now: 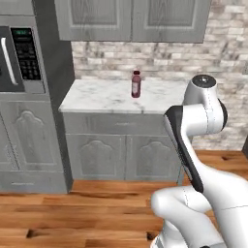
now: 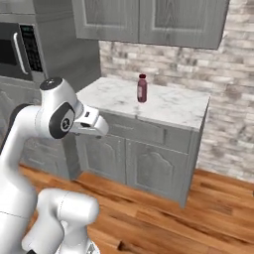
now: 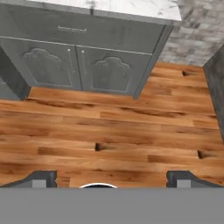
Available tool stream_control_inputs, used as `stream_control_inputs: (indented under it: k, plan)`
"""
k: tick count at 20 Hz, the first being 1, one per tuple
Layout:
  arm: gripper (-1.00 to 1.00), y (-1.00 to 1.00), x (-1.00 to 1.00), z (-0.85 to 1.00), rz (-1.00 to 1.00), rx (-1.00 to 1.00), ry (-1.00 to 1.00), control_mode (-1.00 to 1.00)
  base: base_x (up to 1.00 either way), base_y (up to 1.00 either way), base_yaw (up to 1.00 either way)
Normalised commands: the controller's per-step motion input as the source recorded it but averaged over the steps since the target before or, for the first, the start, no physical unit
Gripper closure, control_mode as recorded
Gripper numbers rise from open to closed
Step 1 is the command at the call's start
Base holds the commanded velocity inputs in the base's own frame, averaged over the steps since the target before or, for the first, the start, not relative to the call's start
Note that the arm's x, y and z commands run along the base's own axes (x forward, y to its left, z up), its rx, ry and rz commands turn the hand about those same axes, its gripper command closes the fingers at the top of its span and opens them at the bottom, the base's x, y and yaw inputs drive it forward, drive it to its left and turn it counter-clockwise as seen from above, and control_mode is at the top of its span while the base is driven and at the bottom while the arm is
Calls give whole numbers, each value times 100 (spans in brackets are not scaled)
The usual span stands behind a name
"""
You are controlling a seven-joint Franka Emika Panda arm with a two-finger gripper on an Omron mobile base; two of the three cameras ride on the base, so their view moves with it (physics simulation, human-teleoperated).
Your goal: Place the drinks on the dining counter in a tight cluster.
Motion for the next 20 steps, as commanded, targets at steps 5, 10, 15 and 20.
stream_control_inputs:
  k: [5,10,15,20]
  plan:
    - [-100,0,0,0,0,0,0,100,99,38,-27]
    - [-100,0,0,0,0,0,0,100,73,63,-18]
    - [-100,0,0,0,0,0,0,100,57,32,-19]
    - [-100,0,0,0,0,0,0,100,38,0,-30]
